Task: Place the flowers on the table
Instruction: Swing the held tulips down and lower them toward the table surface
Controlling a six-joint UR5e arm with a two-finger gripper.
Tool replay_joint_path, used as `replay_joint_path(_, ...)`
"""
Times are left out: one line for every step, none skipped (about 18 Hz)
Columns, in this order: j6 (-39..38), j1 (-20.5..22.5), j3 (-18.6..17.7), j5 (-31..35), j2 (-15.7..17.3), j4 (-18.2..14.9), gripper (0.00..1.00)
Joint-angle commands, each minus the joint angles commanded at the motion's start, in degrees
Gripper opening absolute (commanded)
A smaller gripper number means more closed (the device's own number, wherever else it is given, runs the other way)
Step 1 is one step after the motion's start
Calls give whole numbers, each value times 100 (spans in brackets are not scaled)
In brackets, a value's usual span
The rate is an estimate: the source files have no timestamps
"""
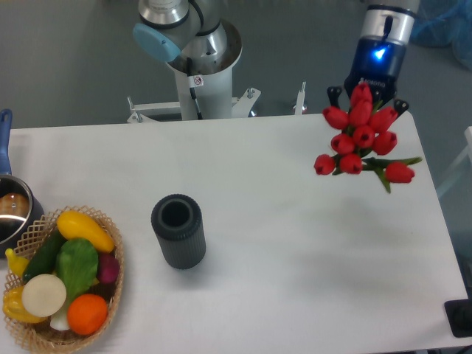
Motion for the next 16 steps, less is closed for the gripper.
replay_joint_path(0,-123,17,316,-44,0,27)
replay_joint_path(-9,-263,44,624,-123,-9,27)
replay_joint_path(-9,-387,70,896,-193,-17,25)
replay_joint_path(-18,-510,114,1099,-290,-18,25)
replay_joint_path(-53,-633,158,1267,-404,-18,25)
replay_joint_path(-123,-730,210,1434,-501,-18,25)
replay_joint_path(-184,-853,246,1635,-623,-9,24)
replay_joint_path(-211,-976,298,1846,-729,-17,24)
replay_joint_path(-237,-1073,351,2092,-817,-18,24)
replay_joint_path(-238,-1178,395,2329,-888,-35,24)
replay_joint_path(-246,-1266,413,2506,-941,-44,24)
replay_joint_path(-264,-1310,413,2621,-993,-44,24)
replay_joint_path(-307,-1337,413,2665,-1002,-44,24)
replay_joint_path(-351,-1346,413,2666,-1037,-44,23)
replay_joint_path(-404,-1355,413,2674,-1064,-44,23)
replay_joint_path(-474,-1363,413,2683,-1081,-35,21)
